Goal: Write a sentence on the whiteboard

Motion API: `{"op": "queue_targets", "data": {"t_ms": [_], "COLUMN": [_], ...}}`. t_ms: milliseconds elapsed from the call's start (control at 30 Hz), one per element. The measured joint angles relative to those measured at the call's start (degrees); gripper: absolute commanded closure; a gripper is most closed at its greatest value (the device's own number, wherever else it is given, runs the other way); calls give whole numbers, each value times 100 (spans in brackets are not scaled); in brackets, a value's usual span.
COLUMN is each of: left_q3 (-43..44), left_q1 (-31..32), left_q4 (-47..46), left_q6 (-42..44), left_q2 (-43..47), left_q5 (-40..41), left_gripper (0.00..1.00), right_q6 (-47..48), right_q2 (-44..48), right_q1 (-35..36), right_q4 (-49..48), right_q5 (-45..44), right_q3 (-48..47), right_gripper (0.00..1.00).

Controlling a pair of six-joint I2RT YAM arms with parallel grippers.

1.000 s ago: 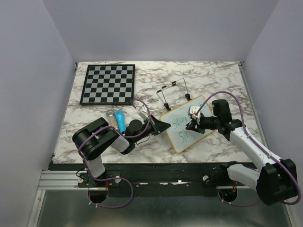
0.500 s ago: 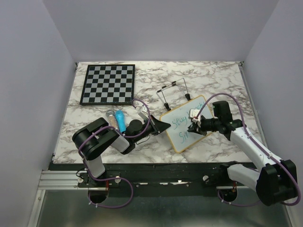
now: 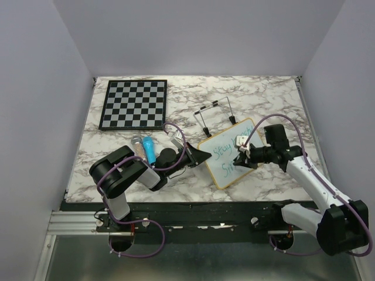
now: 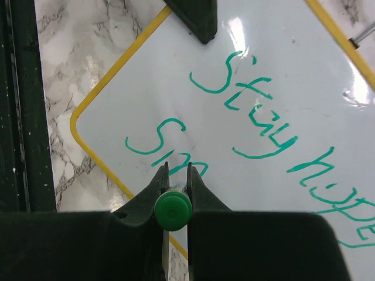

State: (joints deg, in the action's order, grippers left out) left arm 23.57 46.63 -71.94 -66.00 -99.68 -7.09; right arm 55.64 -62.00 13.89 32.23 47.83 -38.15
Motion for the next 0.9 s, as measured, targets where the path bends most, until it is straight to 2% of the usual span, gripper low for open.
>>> {"op": "queue_targets", "data": {"t_ms": [500,900], "left_q3": [-2,0], "left_q1": [0,0], "left_q4": [-2,-2], "left_q6": [0,0], "left_q2": [0,0], "left_q5": [-4,-4], "left_gripper": [100,100], "right_q6": [-39,302], "right_q2": [55,-39], "right_q1": [-833,-903], "right_q4": [48,160], "right_q5": [398,612], "right_q3": [-243,-245], "right_gripper": [99,99]}}
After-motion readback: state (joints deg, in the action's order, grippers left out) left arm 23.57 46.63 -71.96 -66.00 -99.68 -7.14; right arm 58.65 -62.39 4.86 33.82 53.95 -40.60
